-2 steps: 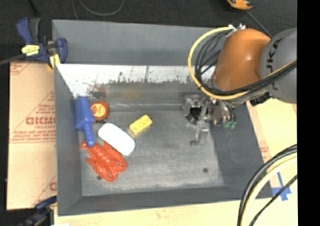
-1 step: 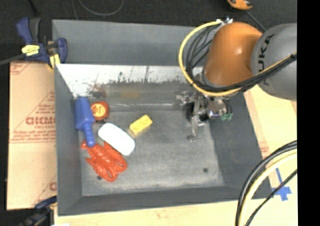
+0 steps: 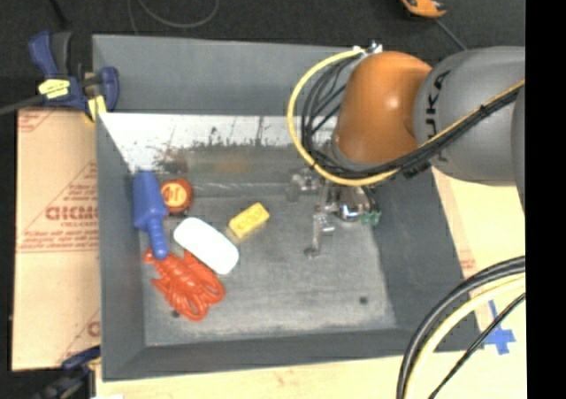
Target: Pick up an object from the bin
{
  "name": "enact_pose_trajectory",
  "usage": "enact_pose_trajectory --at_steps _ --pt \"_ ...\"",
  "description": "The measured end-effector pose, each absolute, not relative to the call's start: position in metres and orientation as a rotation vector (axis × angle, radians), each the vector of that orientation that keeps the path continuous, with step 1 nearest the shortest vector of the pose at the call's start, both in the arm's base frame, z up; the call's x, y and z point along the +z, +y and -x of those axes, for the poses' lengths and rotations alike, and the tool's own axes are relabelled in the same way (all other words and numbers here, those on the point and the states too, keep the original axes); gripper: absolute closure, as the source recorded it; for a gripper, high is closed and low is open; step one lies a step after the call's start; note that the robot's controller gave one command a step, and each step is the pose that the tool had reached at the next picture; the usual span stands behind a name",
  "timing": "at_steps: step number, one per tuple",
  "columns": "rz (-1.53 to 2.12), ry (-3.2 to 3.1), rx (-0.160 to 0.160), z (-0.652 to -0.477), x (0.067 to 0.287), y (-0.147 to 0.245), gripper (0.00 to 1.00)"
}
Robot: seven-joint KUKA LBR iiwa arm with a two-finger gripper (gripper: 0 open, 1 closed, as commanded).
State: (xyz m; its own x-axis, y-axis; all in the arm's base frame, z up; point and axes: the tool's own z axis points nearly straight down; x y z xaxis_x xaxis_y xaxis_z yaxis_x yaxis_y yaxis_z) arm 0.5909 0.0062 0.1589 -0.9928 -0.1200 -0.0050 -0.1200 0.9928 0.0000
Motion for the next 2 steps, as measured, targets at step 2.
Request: enact_pose_trajectory --at_steps 2 --pt "0.650 3.070 -0.001 -0.609 0.151 0.032 0.00"
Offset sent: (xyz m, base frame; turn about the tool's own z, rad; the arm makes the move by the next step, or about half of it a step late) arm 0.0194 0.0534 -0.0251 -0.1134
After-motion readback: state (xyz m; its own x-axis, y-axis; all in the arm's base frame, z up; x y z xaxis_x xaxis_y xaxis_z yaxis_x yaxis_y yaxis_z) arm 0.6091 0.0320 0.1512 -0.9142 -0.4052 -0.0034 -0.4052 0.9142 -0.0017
